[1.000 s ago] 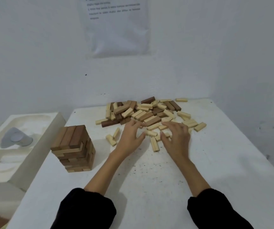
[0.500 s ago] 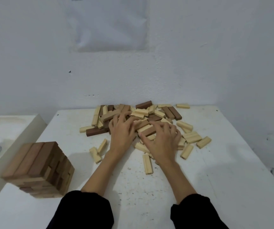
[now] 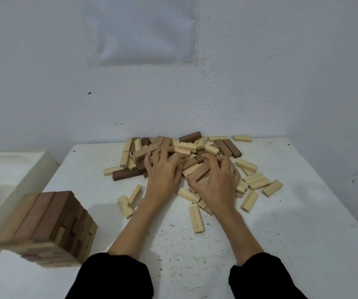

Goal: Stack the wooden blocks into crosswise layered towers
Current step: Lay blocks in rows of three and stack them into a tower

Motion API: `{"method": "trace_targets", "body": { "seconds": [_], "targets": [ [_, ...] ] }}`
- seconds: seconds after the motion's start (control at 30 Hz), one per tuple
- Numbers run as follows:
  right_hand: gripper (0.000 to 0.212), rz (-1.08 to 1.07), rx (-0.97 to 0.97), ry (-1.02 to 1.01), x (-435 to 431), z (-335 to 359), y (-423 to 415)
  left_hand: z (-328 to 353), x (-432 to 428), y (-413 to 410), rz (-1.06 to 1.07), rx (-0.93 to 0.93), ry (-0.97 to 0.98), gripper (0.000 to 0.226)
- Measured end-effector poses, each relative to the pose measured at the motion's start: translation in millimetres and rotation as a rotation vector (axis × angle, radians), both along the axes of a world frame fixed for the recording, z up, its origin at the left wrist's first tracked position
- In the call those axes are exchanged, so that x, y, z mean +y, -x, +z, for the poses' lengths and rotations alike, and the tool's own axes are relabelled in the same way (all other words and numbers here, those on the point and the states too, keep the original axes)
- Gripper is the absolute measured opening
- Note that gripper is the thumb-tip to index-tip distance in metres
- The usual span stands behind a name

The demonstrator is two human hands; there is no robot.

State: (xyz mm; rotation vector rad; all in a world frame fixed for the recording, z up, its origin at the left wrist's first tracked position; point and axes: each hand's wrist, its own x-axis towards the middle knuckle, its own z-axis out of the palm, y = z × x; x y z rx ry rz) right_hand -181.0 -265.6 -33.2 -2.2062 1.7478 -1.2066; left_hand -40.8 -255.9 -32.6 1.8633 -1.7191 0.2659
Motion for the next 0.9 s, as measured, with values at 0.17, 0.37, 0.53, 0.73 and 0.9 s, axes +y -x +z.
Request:
{"method": "trace_targets", "body": {
  "seconds": [0.17, 0.37, 0.53, 0.73, 0.9],
  "targets": [
    [0.061, 0.015, -0.137, 0.068, -7.8, 8.3, 14.3, -0.3, 1.5, 2.8, -0.079, -0.163, 0.065, 0.033],
    [0.034, -0.049, -0.223, 0.038, -28.7, 14.3, 42.7, 3.6, 7.4, 6.7, -0.113, -0.182, 0.063, 0.03],
    [0.015, -0.133, -0.285, -0.082, -68.0, 8.0, 90.8, 3.2, 9.7, 7.6, -0.182, -0.142, 0.035, 0.016],
    [0.019, -0.099, -0.195, -0.198, -82.0, 6.6, 88.0, -1.8, 9.0, 5.8, -0.272, -0.151, -0.005, 0.035],
    [0.033, -0.096, -0.065, -0.28, -83.2, 12.0, 79.6, -2.7, 6.5, 4.3, -0.305, -0.103, -0.009, 0.035]
  ]
}}
